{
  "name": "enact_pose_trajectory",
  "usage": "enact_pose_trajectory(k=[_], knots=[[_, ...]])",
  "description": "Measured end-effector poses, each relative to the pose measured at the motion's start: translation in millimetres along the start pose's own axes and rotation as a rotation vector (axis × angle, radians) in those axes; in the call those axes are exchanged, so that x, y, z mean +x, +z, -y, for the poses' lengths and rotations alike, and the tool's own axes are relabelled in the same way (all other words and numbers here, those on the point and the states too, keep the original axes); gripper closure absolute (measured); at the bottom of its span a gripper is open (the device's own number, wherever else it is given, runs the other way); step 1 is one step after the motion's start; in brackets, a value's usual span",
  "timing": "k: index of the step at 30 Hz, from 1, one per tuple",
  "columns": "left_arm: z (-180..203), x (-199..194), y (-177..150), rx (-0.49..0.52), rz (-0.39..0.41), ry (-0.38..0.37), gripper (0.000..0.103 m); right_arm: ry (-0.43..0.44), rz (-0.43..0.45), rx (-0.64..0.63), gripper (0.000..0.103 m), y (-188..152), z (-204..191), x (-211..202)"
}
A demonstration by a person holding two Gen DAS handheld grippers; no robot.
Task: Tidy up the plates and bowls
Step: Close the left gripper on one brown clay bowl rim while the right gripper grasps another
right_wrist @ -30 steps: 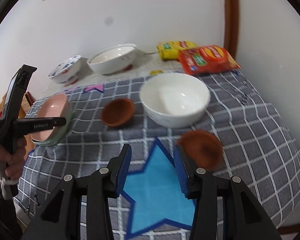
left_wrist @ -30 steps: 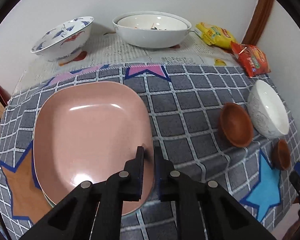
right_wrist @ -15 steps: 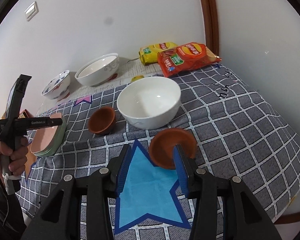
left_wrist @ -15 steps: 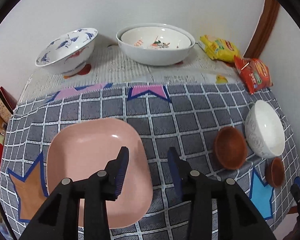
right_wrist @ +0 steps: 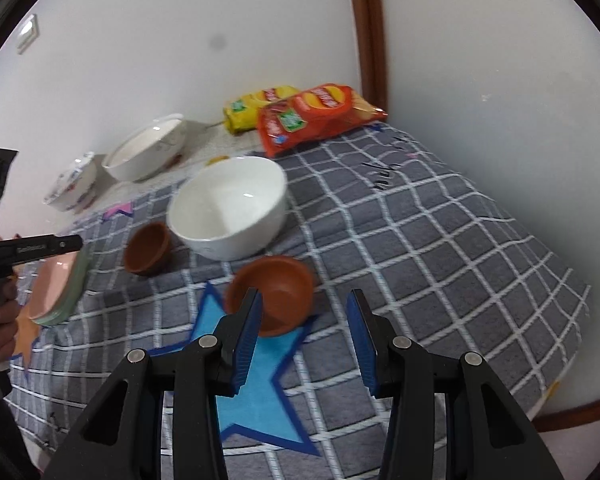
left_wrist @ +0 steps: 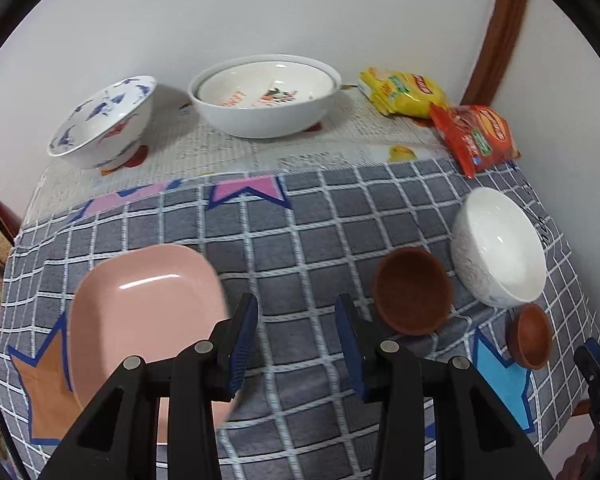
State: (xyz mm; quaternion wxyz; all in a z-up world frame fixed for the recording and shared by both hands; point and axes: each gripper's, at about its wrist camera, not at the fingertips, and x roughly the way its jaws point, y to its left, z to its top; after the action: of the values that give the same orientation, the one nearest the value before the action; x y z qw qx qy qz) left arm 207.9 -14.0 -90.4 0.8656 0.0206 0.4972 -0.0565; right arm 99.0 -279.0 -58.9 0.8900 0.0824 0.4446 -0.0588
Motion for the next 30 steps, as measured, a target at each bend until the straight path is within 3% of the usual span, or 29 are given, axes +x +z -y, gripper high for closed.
enact_pose_trajectory(k=[7, 14, 30], knots=[[20, 11, -4, 0.004, -0.02, -0.026, 0.065, -0.004, -0.01, 0.042, 0.059, 0, 13, 9], [30, 26, -1, 0.021, -0.039, -0.013, 0.065, 0.089, -0.098, 0.106, 0.059, 2, 18, 38], [39, 64, 11, 0.028, -0.089, -0.06, 0.065, 0.11, -0.151, 0.092, 0.062, 8, 9, 75]])
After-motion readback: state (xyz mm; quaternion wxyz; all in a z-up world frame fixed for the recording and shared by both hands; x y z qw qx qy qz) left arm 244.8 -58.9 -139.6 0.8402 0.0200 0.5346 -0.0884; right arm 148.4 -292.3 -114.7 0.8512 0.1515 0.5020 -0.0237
